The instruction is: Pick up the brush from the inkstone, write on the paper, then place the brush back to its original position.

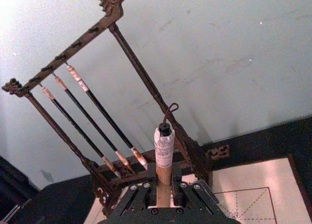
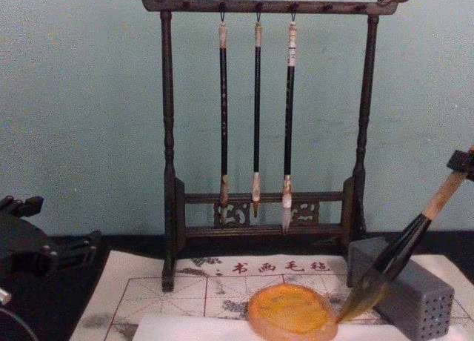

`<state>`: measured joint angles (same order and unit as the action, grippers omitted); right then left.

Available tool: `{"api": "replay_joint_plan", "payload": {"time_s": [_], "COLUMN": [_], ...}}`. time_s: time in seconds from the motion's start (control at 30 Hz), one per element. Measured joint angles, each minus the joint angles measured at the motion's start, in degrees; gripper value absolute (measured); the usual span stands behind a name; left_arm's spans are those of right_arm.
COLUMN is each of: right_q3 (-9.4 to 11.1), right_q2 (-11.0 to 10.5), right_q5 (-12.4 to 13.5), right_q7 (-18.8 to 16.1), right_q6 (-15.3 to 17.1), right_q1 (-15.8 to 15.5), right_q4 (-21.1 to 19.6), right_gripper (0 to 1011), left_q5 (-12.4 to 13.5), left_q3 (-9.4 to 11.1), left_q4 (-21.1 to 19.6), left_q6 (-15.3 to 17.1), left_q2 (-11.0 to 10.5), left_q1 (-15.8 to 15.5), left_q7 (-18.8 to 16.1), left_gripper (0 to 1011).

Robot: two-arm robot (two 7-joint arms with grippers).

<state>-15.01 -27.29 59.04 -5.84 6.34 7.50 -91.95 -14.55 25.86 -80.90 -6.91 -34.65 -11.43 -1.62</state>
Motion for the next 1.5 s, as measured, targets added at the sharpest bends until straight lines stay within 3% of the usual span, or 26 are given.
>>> {"api": "replay_joint_plan", "payload": {"time_s": [0.3,0.77,1.07,1.5], "right_q3": [0.65,0.45,2.31,4.32], "right_q2": [-0.38,-3.25,-6.65,-9.86], "right_q5": [0.00,0.30,3.16,2.29], "right_q7": [-0.62,-3.43,-4.38,-4.71], "right_q6": [-0.16,0.58,-0.05,-2.73], "right_q1": [-0.61,-3.57,-9.00,-14.70], "right_q4": [-2.29,-6.64,-10.78,-13.54], "right_gripper": [200,200,200,200], "left_q5": [0.00,0.00,0.00,0.00], "left_q3": [0.00,0.00,0.00,0.00], "left_q4": [0.00,0.00,0.00,0.00], "left_q6": [0.00,0.00,0.00,0.00], "left_q2": [0.00,0.00,0.00,0.00], "left_q1": [0.00,0.00,0.00,0.00], "left_q7": [0.00,0.00,0.00,0.00], "left_gripper": [1001,1001,1001,1001]}}
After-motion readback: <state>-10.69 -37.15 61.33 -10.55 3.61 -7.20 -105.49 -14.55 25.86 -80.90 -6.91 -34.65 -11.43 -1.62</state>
